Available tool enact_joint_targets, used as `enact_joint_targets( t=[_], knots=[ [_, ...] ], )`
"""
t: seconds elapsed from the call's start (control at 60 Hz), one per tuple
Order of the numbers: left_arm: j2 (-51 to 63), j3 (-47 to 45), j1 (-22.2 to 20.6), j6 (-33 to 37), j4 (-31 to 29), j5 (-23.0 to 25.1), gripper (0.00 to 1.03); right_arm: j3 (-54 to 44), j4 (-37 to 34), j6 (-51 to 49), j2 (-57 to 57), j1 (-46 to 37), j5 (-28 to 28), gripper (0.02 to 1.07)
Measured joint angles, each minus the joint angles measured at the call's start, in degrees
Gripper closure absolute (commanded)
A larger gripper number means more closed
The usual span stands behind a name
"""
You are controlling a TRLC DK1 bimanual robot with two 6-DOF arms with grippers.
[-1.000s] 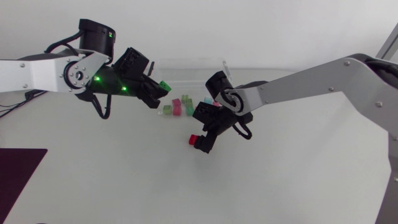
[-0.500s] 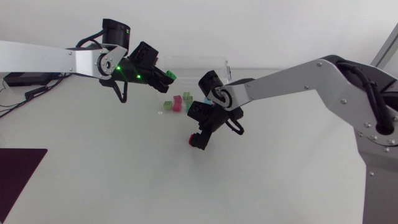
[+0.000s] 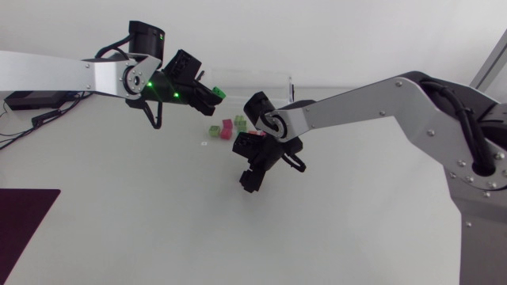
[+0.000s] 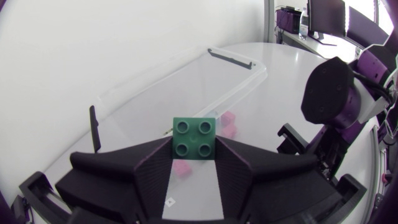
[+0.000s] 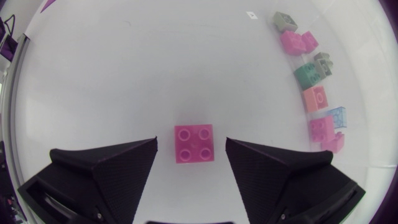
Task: Pick up the duplo bricks and place them in the container
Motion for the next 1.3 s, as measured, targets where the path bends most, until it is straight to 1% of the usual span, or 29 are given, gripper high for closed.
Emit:
enact_joint_targets(
  t=[0.017, 0.15, 0.25, 0.417, 0.733, 0.85, 0.867, 0.883, 0.9, 0.917, 0.933, 0.95, 0.967, 1.017, 1.067, 1.217, 1.3],
  knots=[
    [-0.3, -0.2, -0.1, 0.0, 0.0, 0.0, 0.72, 0.0, 0.0, 0.0, 0.0, 0.0, 0.0, 0.37],
    [-3.8, -0.7, -0.3, 0.0, 0.0, 0.2, 0.72, 0.0, 0.0, 0.0, 0.0, 0.1, 0.7, 0.64],
    [-5.0, -0.7, -0.4, -0.2, 0.1, 0.2, 0.72, 0.0, 0.0, 0.0, 0.2, 0.6, 1.8, 0.78],
    [-3.7, 1.1, -0.3, -0.7, 0.1, 0.2, 0.72, -0.5, 0.5, 0.0, 0.4, 1.2, 2.6, 0.78],
    [6.4, 11.5, -0.1, -1.7, 1.1, -0.1, 0.72, -4.8, 2.5, 0.0, -2.2, 1.4, 2.6, 0.78],
    [10.2, 15.1, 0.5, -2.4, 1.1, -0.6, 0.70, -7.4, 3.1, 0.0, -4.0, 1.4, 2.6, 0.78],
    [10.8, 15.6, 0.6, -2.4, 1.1, -0.7, 0.68, -7.7, 3.1, 0.0, -4.2, 1.4, 2.6, 0.78],
    [11.3, 16.0, 0.6, -2.4, 1.1, -0.8, 0.62, -8.1, 3.1, 0.0, -4.5, 1.4, 2.6, 0.78],
    [11.7, 16.4, 0.7, -2.4, 1.1, -1.1, 0.55, -8.4, 3.1, 0.0, -4.7, 1.4, 2.6, 0.78],
    [12.2, 16.8, 0.8, -2.4, 1.1, -1.4, 0.45, -8.7, 3.1, 0.0, -5.0, 1.4, 2.6, 0.78],
    [12.7, 17.3, 0.9, -2.4, 1.1, -1.7, 0.41, -9.1, 3.1, 0.0, -5.2, 1.4, 2.6, 0.78],
    [13.0, 17.6, 0.9, -2.4, 1.1, -1.8, 0.24, -9.4, 3.1, 0.0, -5.4, 1.4, 2.6, 0.78],
    [13.5, 17.9, 1.0, -2.5, 1.1, -1.9, 0.17, -9.6, 3.1, 0.0, -5.7, 1.4, 2.6, 0.78],
    [14.5, 18.9, 1.3, -2.6, 1.1, -2.5, 0.05, -10.4, 3.0, 0.0, -6.3, 1.4, 2.6, 0.78],
    [15.2, 19.3, 1.3, -2.6, 1.0, -3.3, 0.04, -11.0, 2.7, 0.0, -7.0, 1.3, 2.8, 0.78],
    [15.1, 19.3, 1.7, -2.6, -0.4, -3.5, 0.04, -11.4, 1.1, 0.0, -11.0, 0.8, 3.0, 0.78],
    [13.1, 17.3, 1.8, -2.6, -1.3, -3.6, 0.04, -11.4, 0.4, 0.0, -14.5, -0.2, 3.0, 0.78]
  ],
)
